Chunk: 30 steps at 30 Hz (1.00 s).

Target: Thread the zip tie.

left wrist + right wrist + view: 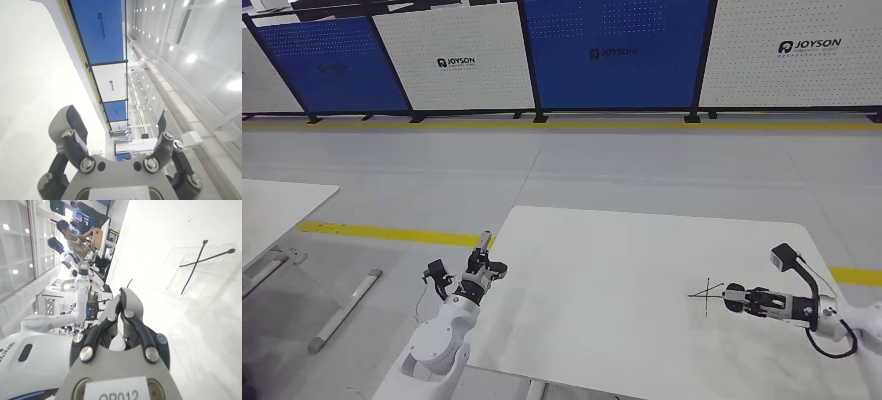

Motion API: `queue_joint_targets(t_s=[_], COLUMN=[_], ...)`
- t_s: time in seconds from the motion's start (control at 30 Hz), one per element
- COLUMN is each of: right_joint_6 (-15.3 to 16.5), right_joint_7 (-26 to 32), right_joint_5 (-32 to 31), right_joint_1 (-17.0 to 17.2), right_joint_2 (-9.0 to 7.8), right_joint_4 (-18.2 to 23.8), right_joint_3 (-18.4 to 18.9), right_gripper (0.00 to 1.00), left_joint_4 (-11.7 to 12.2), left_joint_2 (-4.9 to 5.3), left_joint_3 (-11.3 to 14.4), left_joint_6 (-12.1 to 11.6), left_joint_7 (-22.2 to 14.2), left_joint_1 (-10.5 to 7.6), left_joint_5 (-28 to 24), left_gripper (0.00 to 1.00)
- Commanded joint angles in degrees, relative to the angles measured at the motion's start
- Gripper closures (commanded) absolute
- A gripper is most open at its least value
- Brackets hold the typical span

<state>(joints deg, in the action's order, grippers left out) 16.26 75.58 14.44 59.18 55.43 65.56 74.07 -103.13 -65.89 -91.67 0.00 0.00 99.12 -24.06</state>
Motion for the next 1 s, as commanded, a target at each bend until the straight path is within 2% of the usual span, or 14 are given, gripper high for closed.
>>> queue_joint_targets(t_s=[0.0,0.33,0.53,0.63,0.83,0.9,0.97], right_joint_6=[0.0,0.0,0.2,-0.7,-0.7,-0.7,-0.7], right_joint_7=[0.0,-0.9,-3.3,-6.6,-6.6,-6.6,-6.6], right_joint_5=[0.0,0.0,3.8,2.4,2.4,2.4,2.4], right_joint_1=[0.0,0.3,2.2,2.0,2.0,2.0,2.0], right_joint_2=[0.0,0.04,0.98,1.45,1.45,1.45,1.45], right_joint_4=[0.0,0.3,4.6,5.6,5.6,5.6,5.6], right_joint_3=[0.0,0.0,-3.4,-5.2,-5.2,-5.2,-5.2], right_gripper=[1.0,1.0,1.0,1.0,1.0,1.0,1.0], left_joint_4=[0.0,0.0,0.0,0.0,0.0,-0.4,-1.8], left_joint_2=[0.0,0.0,0.0,0.0,0.0,0.01,0.02], left_joint_3=[0.0,0.0,0.0,0.0,0.0,0.4,1.4], left_joint_6=[0.0,0.0,0.0,0.0,0.0,-0.2,-0.3], left_joint_7=[0.0,0.0,0.0,0.0,0.0,-0.9,-2.2], left_joint_1=[0.0,0.0,0.0,0.0,0.0,-0.27,-0.35], left_joint_5=[0.0,0.0,0.0,0.0,0.0,1.0,3.0], left_gripper=[0.0,0.0,0.0,0.0,0.0,0.0,0.0])
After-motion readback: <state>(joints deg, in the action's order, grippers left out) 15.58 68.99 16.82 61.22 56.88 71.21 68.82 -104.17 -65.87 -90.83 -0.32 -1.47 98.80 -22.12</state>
